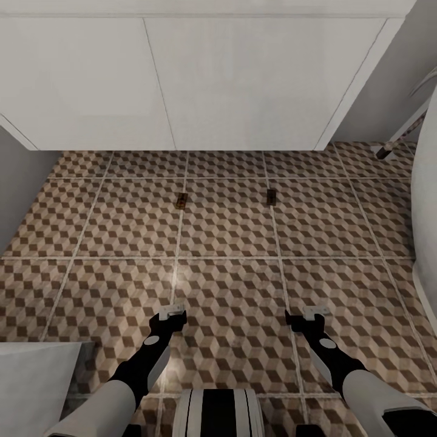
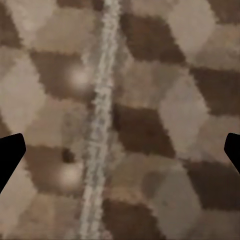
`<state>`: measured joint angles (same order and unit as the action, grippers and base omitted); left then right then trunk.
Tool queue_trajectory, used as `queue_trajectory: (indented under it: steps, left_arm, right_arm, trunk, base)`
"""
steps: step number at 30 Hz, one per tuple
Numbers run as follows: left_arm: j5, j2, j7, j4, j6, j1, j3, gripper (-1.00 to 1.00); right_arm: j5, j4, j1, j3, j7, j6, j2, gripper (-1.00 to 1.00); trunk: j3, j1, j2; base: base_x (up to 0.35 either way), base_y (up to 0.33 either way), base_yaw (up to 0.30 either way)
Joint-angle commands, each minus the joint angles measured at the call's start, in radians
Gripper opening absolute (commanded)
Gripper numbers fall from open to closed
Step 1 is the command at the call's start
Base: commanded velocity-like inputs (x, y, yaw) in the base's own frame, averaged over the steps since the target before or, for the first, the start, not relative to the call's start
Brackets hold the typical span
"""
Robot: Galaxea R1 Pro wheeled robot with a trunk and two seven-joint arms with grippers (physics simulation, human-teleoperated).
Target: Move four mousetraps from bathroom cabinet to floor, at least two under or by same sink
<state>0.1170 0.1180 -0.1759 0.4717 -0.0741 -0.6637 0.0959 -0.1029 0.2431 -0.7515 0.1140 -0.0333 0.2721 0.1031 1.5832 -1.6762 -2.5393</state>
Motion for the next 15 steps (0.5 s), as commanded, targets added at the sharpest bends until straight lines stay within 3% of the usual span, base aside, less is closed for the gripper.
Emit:
queue_trajectory:
  steps: [1, 15]
  left_arm:
    - [0.010, -0.001, -0.008, -0.001, -0.004, -0.001, 0.008, 1.00]
    - [0.011, 0.000, -0.005, -0.001, -0.004, -0.001, 0.010, 1.00]
  right_arm:
    - [-0.010, -0.001, 0.000, 0.009, -0.003, 0.003, 0.001, 1.00]
    - [-0.010, -0.001, 0.000, 0.009, -0.003, 0.004, 0.001, 1.00]
  trunk:
    - [0.000, 0.000, 0.000]
    - [-0.003, 0.001, 0.000]
  base:
    - [0.000, 0.000, 0.000]
    - [0.000, 0.000, 0.000]
